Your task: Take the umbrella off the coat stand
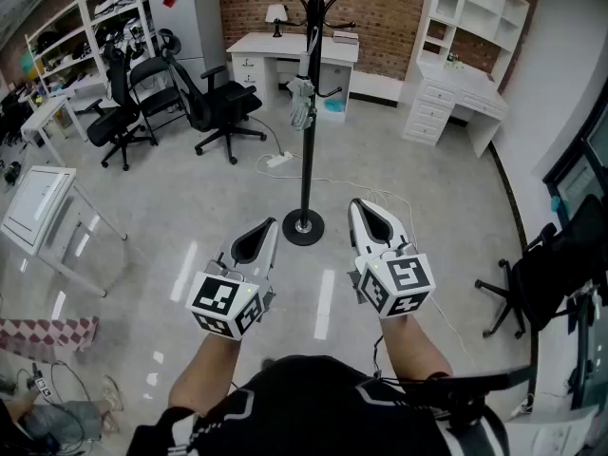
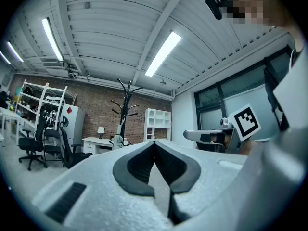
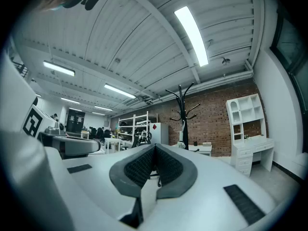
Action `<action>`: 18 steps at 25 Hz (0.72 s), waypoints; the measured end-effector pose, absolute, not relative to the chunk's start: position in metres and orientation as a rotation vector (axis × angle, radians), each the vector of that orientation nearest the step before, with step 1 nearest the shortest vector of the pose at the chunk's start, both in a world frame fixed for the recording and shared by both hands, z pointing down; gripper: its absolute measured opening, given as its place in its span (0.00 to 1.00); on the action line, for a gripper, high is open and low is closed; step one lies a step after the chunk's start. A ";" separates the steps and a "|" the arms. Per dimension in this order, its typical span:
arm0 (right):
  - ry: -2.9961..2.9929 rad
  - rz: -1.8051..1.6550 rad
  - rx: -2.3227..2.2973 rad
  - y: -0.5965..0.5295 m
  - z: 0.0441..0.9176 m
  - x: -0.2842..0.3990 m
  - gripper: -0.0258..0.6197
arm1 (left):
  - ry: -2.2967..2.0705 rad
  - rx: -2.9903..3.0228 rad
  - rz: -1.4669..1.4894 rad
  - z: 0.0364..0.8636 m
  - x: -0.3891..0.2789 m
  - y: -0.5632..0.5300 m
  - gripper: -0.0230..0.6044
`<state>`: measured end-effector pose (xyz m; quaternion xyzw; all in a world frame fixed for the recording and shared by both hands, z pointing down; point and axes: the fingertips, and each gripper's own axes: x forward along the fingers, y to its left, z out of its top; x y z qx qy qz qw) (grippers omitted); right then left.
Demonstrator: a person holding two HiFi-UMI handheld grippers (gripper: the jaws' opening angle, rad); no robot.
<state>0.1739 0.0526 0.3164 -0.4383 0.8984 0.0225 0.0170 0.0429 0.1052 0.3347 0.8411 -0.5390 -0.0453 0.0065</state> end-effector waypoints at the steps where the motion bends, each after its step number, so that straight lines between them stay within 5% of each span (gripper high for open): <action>1: 2.792 0.065 -1.362 0.051 0.318 0.172 0.04 | -1.692 2.627 -0.139 0.335 0.041 0.103 0.05; 18: 2.761 0.055 -1.387 0.048 0.318 0.160 0.04 | -1.746 2.574 -0.143 0.338 0.027 0.095 0.05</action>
